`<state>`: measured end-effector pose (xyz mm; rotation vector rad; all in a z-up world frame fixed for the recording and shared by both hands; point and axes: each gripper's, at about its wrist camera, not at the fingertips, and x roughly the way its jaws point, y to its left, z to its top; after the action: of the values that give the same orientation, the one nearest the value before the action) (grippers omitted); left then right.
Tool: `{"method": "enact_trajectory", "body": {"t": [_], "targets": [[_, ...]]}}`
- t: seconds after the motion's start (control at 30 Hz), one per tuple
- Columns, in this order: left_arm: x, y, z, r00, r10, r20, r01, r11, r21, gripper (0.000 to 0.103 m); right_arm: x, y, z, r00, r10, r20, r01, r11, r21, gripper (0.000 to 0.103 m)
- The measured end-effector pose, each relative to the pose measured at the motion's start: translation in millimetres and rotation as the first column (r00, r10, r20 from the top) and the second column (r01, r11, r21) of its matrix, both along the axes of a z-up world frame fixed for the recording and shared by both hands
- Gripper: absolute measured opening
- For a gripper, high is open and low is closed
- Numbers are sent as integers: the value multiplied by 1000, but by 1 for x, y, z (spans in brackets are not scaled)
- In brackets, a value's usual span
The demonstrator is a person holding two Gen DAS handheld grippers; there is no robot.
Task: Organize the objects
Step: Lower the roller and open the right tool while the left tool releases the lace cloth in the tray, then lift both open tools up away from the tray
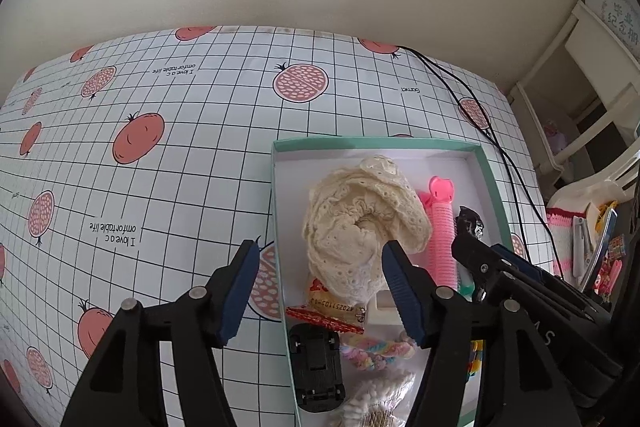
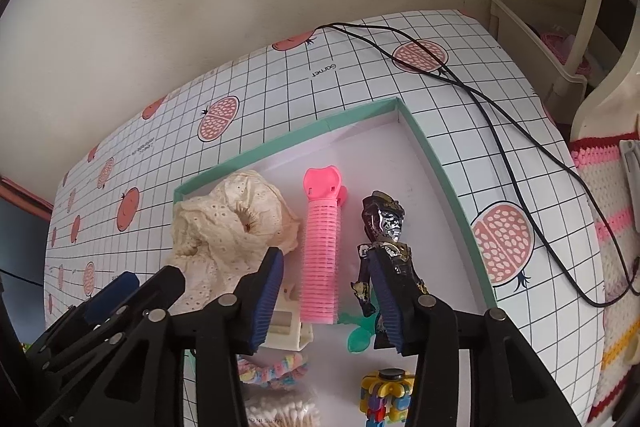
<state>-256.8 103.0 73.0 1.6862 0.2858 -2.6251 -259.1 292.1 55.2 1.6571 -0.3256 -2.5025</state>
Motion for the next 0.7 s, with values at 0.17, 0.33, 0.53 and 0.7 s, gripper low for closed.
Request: {"method": "enact_trajectory", "body": {"t": [0.17,0.33,0.53,0.7], "targets": [[0,-6,-5,1000,20,15,-20,1000,-20,68,0,2,0,1000,-12,-10,12,1000,1,67],[0,-13,-9,999,52,16,-51,998,-25,78,0,4,-2,1000,-20,-5,20,1000,-2,74],[0,-20,-12,997,80,-1,-80,995,-59,91,-1,7,-4,999,-39,-6,39,999,-3,82],[0,-24,-15,996,88,3,-87,995,-49,91,-1,10,-7,999,-49,0,49,999,-3,89]]}}
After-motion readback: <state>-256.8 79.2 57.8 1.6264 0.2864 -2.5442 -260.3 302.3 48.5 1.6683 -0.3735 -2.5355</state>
